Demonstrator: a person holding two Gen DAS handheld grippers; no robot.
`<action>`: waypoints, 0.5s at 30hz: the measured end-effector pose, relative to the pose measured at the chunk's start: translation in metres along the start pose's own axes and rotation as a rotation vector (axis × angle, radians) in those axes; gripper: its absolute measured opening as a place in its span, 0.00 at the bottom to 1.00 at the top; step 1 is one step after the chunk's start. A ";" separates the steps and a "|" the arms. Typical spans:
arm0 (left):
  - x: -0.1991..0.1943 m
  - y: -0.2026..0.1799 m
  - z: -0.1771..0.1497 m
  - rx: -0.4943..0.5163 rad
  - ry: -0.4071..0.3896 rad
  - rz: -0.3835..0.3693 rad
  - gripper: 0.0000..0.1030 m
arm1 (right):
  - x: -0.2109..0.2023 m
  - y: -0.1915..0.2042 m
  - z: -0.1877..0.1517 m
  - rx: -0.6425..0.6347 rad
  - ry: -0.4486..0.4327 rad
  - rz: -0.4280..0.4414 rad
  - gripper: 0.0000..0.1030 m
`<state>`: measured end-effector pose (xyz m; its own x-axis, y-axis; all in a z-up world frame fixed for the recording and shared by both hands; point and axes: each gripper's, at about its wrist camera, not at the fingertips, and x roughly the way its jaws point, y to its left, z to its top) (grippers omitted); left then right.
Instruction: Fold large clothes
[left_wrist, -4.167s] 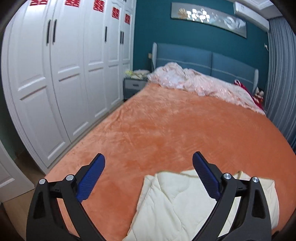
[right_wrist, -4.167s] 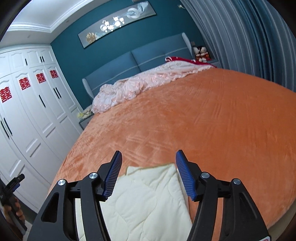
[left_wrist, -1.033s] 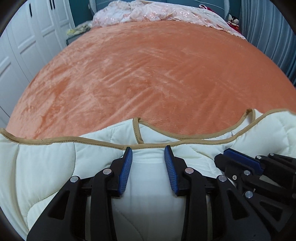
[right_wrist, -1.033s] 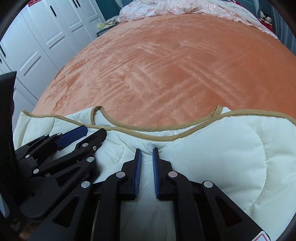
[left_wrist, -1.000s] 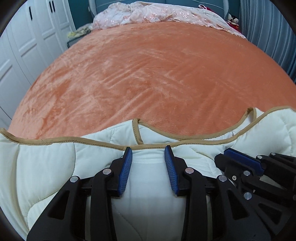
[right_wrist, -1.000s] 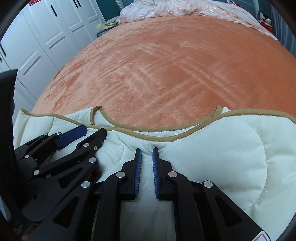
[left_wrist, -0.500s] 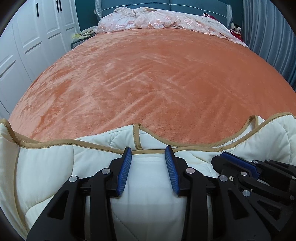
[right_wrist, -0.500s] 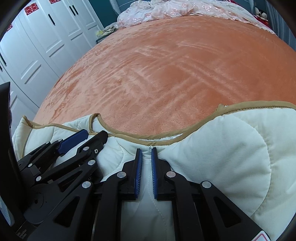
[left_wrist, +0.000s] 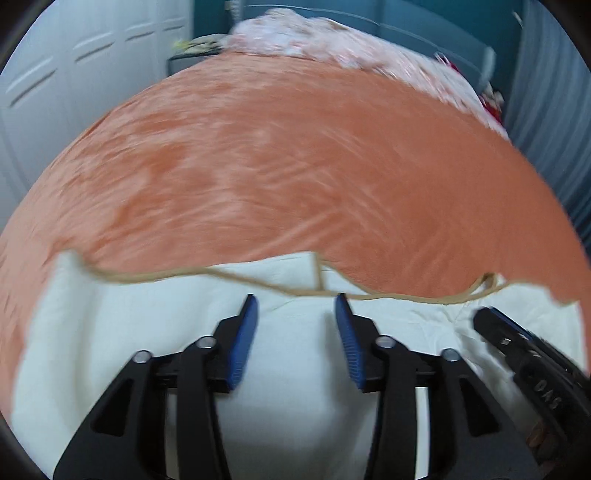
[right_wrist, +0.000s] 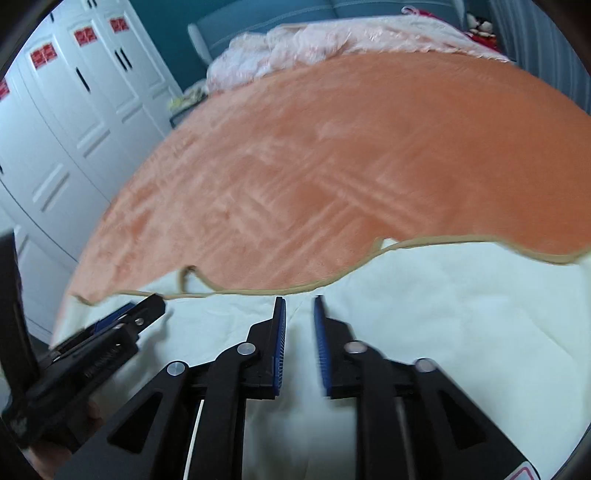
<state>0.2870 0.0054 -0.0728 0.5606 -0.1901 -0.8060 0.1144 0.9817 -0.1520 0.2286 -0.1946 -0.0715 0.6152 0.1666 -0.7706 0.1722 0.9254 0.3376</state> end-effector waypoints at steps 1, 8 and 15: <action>-0.013 0.014 -0.003 -0.036 0.002 -0.019 0.54 | -0.009 0.003 -0.006 0.007 0.023 0.031 0.18; -0.067 0.057 -0.053 -0.071 0.024 0.020 0.54 | -0.035 0.035 -0.074 -0.078 0.118 0.040 0.18; -0.101 0.072 -0.101 -0.085 0.030 0.032 0.55 | -0.063 0.054 -0.130 -0.140 0.135 0.020 0.18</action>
<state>0.1555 0.0961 -0.0600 0.5381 -0.1598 -0.8276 0.0261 0.9846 -0.1731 0.0994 -0.1107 -0.0751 0.5074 0.2207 -0.8330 0.0469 0.9581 0.2824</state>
